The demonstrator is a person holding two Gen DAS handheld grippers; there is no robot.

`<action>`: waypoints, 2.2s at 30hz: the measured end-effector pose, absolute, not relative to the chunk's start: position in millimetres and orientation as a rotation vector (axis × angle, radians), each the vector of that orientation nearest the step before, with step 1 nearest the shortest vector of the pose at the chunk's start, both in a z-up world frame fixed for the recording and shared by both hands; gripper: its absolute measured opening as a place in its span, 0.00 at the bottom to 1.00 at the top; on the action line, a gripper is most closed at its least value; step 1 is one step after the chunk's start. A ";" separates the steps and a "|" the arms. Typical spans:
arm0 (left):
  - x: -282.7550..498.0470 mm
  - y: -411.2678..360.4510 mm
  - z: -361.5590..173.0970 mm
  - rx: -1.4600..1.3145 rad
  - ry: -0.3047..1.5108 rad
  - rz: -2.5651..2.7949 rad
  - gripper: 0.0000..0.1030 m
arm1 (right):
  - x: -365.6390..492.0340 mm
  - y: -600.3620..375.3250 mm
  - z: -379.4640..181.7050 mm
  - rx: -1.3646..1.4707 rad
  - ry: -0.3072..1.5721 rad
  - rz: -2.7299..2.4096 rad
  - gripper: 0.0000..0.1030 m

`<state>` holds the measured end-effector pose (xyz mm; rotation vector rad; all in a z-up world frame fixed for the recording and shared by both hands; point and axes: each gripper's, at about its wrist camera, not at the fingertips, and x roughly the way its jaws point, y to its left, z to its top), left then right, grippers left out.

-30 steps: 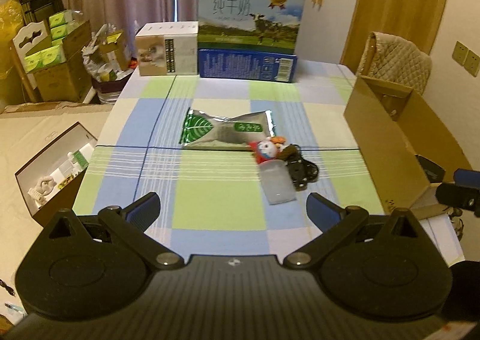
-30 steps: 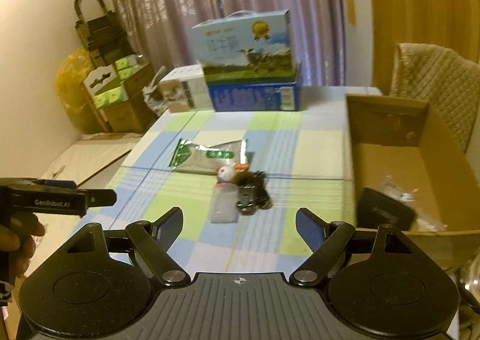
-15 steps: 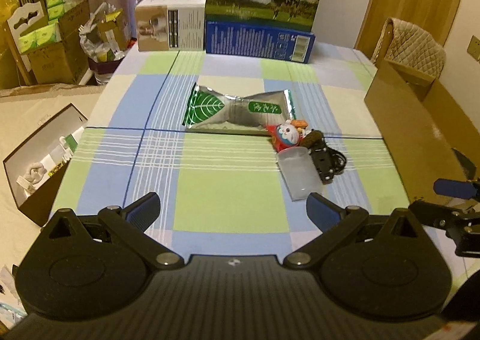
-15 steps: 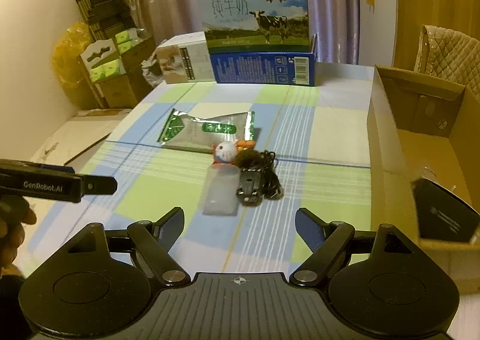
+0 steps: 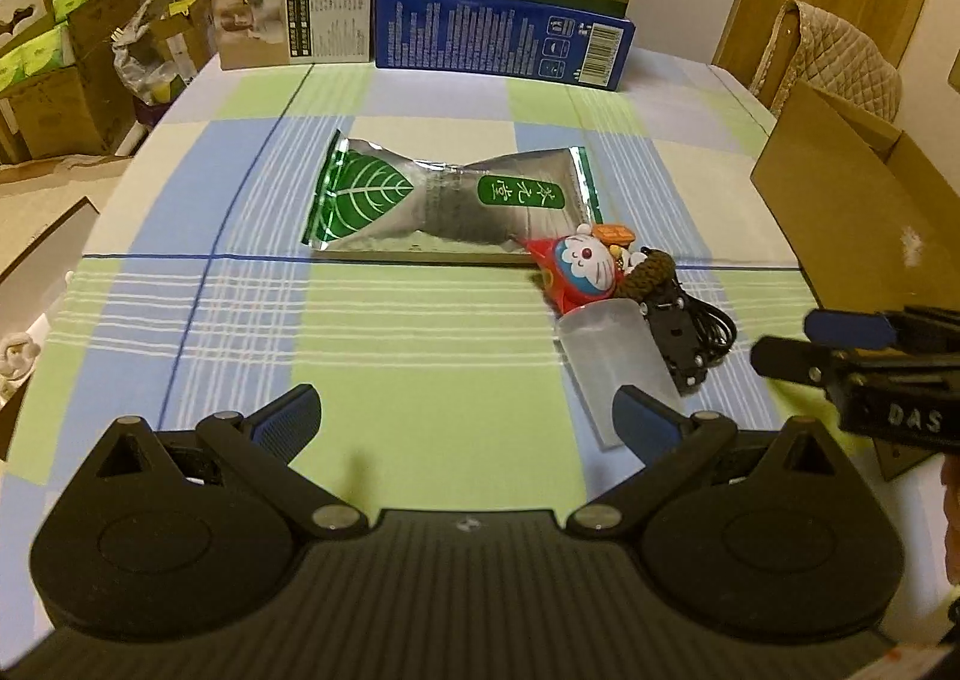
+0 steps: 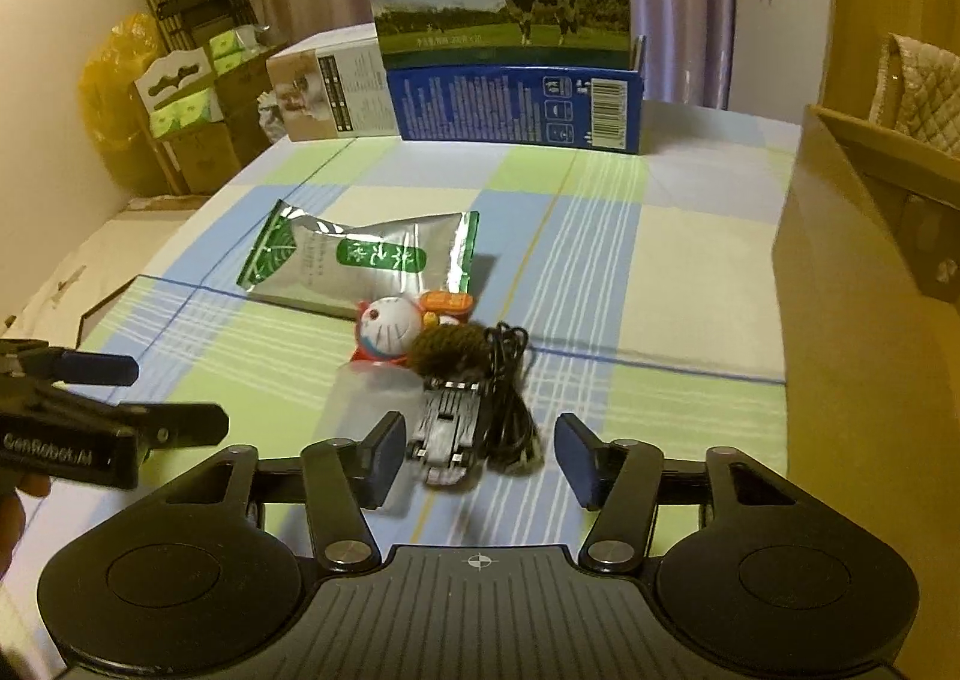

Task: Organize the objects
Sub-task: 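Grasp the clear plastic cup with the left tool while the right grasps the black cable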

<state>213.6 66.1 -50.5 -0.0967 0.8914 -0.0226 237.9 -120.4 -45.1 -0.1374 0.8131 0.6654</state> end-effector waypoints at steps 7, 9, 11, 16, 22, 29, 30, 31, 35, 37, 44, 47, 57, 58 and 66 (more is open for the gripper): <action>227.1 67.7 -68.5 -0.121 0.887 -0.032 0.99 | 271.8 -112.8 -70.3 -0.134 0.890 0.632 0.40; 229.2 67.4 -70.8 -0.128 0.881 -0.040 0.99 | 278.0 -110.5 -75.3 -0.141 0.904 0.633 0.39; 230.6 68.3 -72.4 -0.145 0.878 -0.045 0.99 | 281.5 -109.0 -78.1 -0.139 0.906 0.634 0.36; 231.3 69.8 -77.2 -0.155 0.884 -0.053 0.99 | 285.0 -101.4 -86.9 -0.169 0.927 0.648 0.24; 230.3 72.4 -79.6 -0.175 0.888 -0.063 0.99 | 273.9 -102.3 -86.0 -0.155 0.962 0.669 0.21; 225.4 71.7 -76.5 -0.182 0.881 -0.096 0.98 | 253.1 -102.6 -84.4 -0.087 1.031 0.806 0.19; 224.8 71.2 -76.3 -0.180 0.881 -0.101 0.98 | 251.1 -103.7 -83.9 -0.096 1.028 0.798 0.18; 224.7 70.1 -76.1 -0.177 0.882 -0.107 0.98 | 250.4 -106.7 -83.4 -0.111 1.017 0.770 0.18; 227.0 60.5 -79.0 -0.157 0.902 -0.133 0.93 | 250.0 -115.4 -81.8 -0.160 0.987 0.685 0.18; 229.9 54.4 -82.9 -0.139 0.920 -0.133 0.88 | 248.6 -116.8 -81.8 -0.176 0.976 0.676 0.18; 234.7 47.4 -91.1 -0.002 0.955 -0.069 0.86 | 239.0 -113.2 -81.6 -0.249 0.945 0.675 0.18; 233.0 54.6 -91.6 0.008 0.958 -0.052 0.82 | 241.6 -111.2 -83.6 -0.242 0.943 0.677 0.18; 238.0 53.5 -93.3 -0.004 0.946 -0.095 0.55 | 245.8 -102.7 -86.6 -0.281 0.906 0.697 0.26; 237.8 54.0 -93.1 0.002 0.945 -0.089 0.53 | 246.1 -101.4 -87.2 -0.290 0.901 0.699 0.28; 236.8 57.5 -93.7 0.016 0.943 -0.078 0.45 | 251.9 -90.6 -90.0 -0.316 0.885 0.729 0.27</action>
